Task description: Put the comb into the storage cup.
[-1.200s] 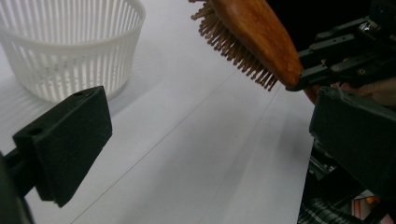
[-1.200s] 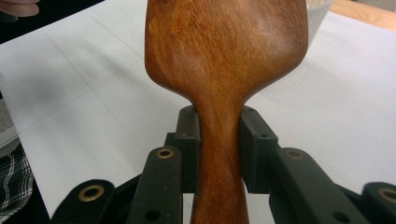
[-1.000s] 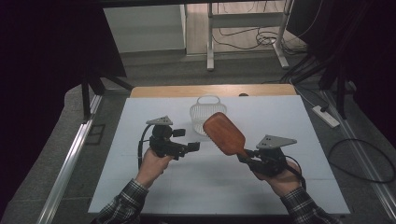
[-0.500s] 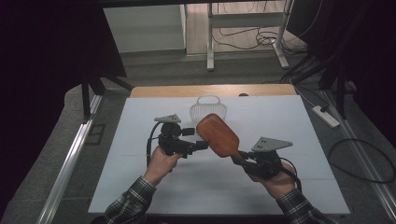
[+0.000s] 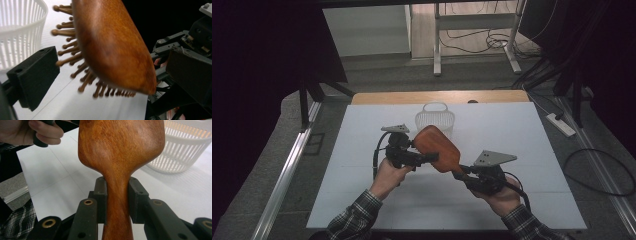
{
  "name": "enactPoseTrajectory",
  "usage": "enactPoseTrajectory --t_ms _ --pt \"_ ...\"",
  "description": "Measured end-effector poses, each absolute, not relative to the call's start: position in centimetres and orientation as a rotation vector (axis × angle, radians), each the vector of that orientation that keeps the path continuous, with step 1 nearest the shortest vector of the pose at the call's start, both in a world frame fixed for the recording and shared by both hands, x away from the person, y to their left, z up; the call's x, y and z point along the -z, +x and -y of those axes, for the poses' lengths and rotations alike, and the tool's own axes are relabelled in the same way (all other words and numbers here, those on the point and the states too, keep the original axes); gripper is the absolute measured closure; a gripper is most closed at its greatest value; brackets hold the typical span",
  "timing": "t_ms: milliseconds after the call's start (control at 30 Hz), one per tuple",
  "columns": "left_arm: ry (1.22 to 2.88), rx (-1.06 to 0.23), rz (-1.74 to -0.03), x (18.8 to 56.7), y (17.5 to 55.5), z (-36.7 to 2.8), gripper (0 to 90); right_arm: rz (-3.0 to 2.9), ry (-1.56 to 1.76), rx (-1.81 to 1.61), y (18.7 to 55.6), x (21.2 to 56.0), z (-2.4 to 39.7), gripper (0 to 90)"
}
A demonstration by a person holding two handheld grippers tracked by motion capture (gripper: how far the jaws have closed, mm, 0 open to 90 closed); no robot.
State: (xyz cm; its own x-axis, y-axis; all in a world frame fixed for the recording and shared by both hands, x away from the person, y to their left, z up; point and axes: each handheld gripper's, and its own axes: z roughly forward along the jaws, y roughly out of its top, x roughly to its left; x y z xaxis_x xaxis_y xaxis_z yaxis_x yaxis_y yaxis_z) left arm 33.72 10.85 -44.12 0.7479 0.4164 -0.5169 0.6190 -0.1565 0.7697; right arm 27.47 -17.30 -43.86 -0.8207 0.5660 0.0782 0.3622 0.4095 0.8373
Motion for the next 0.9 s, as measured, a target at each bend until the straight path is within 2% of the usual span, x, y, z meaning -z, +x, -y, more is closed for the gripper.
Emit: enactPoseTrajectory --t_ms 200,433,667,900 --pt "1.762 0.261 -0.808 44.33 33.85 -10.80 0.7 -2.442 0.802 -1.377 27.24 43.97 16.93 72.0" --pt "1.756 0.279 -0.815 44.44 33.78 -10.72 8.4 -2.436 0.786 -1.390 27.12 44.03 16.77 72.0" --pt "1.759 0.307 -0.810 44.38 33.73 -10.80 24.7 -2.433 0.778 -1.392 27.13 44.08 16.75 71.9" --pt "1.674 0.407 -0.835 44.80 34.03 -11.39 35.1 -2.445 0.765 -1.386 27.17 44.18 16.67 72.0"
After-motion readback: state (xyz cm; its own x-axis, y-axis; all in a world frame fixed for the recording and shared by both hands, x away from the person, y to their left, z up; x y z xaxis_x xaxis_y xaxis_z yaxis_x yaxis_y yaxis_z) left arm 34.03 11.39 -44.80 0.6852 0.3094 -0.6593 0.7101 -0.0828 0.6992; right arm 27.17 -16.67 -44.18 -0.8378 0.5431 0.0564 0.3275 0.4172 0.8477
